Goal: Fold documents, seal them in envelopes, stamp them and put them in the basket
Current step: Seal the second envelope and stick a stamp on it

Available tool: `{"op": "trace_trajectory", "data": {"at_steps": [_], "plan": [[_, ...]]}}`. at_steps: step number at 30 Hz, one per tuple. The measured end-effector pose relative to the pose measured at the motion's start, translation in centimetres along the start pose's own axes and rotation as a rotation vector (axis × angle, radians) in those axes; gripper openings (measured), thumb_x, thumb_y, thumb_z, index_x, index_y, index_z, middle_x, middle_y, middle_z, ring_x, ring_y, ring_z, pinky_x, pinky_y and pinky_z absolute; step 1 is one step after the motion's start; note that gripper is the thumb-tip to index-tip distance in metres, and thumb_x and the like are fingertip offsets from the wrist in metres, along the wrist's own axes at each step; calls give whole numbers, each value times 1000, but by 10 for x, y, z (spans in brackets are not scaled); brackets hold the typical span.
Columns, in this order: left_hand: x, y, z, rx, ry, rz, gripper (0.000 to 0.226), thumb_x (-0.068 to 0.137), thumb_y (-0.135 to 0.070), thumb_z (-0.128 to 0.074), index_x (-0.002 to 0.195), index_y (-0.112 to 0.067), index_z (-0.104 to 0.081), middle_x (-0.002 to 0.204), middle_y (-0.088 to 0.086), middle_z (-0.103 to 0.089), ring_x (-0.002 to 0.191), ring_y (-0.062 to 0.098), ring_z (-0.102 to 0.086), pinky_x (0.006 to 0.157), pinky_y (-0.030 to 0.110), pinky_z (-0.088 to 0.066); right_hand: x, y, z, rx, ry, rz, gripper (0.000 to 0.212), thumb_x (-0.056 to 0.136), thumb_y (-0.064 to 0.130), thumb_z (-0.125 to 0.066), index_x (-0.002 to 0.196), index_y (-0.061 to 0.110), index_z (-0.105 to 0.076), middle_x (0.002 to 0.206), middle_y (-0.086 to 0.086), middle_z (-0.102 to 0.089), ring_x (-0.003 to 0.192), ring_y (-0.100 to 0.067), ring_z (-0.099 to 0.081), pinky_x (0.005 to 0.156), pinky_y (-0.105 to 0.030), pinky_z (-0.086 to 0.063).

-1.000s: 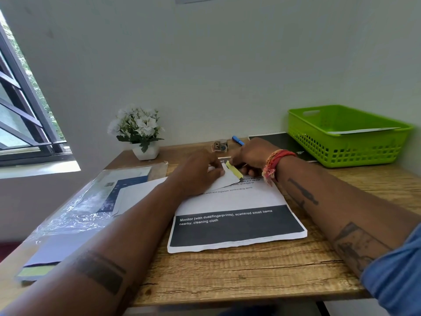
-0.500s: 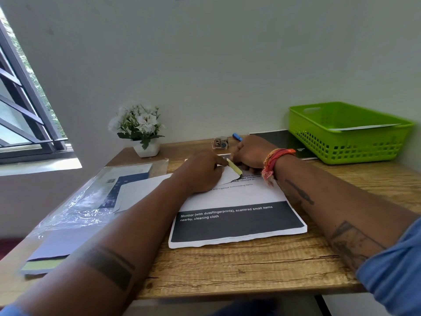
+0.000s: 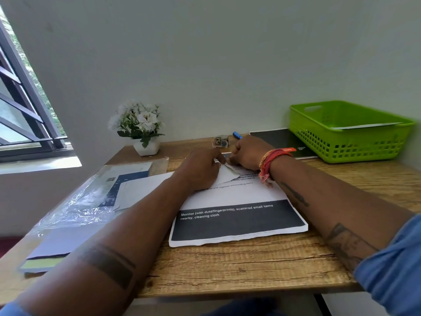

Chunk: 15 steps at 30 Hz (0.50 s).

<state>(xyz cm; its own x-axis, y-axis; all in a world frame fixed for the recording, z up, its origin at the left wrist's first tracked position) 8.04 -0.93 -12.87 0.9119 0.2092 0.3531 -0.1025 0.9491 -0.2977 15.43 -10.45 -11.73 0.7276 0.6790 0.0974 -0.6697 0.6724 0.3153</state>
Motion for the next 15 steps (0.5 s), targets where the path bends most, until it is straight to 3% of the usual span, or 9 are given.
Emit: {"op": "trace_trajectory", "data": {"at_steps": [2, 5, 8, 10, 12, 15], "plan": [[0, 0, 0, -3, -1, 4, 28, 96, -20, -53, 113, -32, -71, 102, -2, -65, 94, 14, -54, 80, 24, -37, 4, 0, -3, -40, -1, -4, 36, 94, 38, -61, 106, 5, -71, 107, -12, -69, 98, -25, -65, 88, -35, -52], [-1, -3, 1, 19, -7, -3, 32, 96, -19, -50, 115, -33, -73, 95, -2, -65, 102, 18, -59, 80, 22, -34, 6, 0, -4, -62, 26, 3, 40, 91, 42, -67, 109, 7, -69, 105, -10, -68, 98, -25, -64, 83, -33, -49], [0, -7, 1, 40, -5, 3, 35, 97, -18, -49, 119, -31, -72, 118, 2, -70, 114, 19, -58, 87, 20, -34, 5, -2, -6, -85, 87, 18, 36, 90, 45, -68, 100, 11, -66, 92, -6, -61, 89, -23, -58, 69, -28, -43], [-1, -7, 2, 27, -4, 19, 34, 98, -18, -49, 120, -29, -72, 123, 0, -70, 116, 18, -58, 90, 20, -35, 3, -4, -7, -102, 135, 15, 38, 90, 48, -67, 91, 10, -66, 89, -7, -64, 86, -23, -58, 66, -27, -43], [-1, -7, 3, 19, -8, 36, 31, 99, -22, -50, 120, -28, -73, 120, -1, -71, 112, 18, -60, 87, 19, -35, 0, -6, -6, -79, 168, 12, 44, 88, 49, -69, 101, 7, -70, 97, -9, -70, 80, -21, -59, 71, -28, -46], [0, -6, 1, 40, -3, 49, 29, 99, -35, -54, 120, -29, -73, 115, 2, -72, 106, 19, -61, 84, 23, -38, -10, -6, -5, -87, 234, 17, 50, 87, 51, -69, 110, 7, -71, 88, -4, -66, 63, -14, -53, 59, -24, -44]]}}
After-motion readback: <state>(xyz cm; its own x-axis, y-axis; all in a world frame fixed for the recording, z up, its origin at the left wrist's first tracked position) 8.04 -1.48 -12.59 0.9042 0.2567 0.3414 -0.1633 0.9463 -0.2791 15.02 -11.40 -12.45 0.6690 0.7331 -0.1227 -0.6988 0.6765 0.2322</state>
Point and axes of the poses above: each hand's wrist, its own x-axis towards the middle knuckle, its own z-axis out of the back of the hand, y = z × x, the point moved 10 cm from there along x, towards the middle knuckle
